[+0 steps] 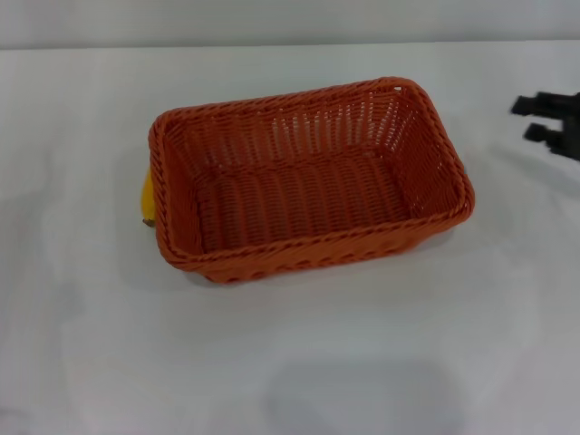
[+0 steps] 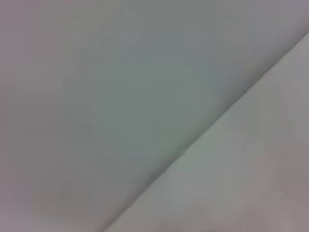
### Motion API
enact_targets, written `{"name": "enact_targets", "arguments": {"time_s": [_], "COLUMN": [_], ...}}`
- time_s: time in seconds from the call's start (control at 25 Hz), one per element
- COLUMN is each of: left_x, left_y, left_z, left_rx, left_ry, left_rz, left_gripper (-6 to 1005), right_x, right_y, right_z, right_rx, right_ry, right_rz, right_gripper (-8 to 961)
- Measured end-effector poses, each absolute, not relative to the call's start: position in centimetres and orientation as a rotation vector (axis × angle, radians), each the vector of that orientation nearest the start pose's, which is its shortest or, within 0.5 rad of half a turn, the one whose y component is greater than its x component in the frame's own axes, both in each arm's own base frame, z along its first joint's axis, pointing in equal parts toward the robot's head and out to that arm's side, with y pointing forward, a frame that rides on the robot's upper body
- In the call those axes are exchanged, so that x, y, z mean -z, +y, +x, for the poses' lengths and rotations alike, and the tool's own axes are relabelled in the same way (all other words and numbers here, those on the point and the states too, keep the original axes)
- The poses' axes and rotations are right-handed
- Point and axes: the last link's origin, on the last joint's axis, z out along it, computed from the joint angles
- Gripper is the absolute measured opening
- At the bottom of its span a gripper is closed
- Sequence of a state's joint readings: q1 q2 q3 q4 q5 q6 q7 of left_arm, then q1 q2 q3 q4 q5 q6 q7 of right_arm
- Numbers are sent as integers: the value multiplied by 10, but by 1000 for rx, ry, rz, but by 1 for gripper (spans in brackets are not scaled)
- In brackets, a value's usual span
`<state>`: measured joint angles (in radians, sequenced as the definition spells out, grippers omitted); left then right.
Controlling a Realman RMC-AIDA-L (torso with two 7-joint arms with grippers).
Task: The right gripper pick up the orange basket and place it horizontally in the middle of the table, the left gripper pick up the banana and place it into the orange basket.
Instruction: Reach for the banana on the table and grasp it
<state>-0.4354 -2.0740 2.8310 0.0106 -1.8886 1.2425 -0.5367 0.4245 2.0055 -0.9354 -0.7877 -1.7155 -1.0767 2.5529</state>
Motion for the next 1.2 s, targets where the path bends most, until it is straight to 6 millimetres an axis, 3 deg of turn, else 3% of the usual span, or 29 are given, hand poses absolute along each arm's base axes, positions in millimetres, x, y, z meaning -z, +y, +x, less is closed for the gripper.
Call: {"name": "enact_targets", "arguments": {"time_s": [0.28,0.4,0.64,0.84,1.04,1.2], "left_x": [-62,-62,-61,-60,-58,-53], "left_y": [306,307,309,310,312,314], "left_z": [-395,-394,-395,-398,-400,-400], "left_rx": [933,933,924,903,882,880], "left_ry": [-859,-860,-868,-887,-905,-934], "left_rz": [-954,-955,-960,-962,-977,-1002], "left_gripper": [884,884,882,881,879,878], "right_x": [-68,-75,-89,-90,-87,-84], "right_y": [378,384,416,436,433,421], "right_z": [327,336,325,304,298,294], "right_rx": [-1091,-1084,-891,-916,-956,-886], "right_ry": [1930,1849,1346,1039,791,499], "right_rz": [-1476,-1421,-1572,-1592,-1547,-1500], "right_gripper": [503,500,490,476,464,457]}}
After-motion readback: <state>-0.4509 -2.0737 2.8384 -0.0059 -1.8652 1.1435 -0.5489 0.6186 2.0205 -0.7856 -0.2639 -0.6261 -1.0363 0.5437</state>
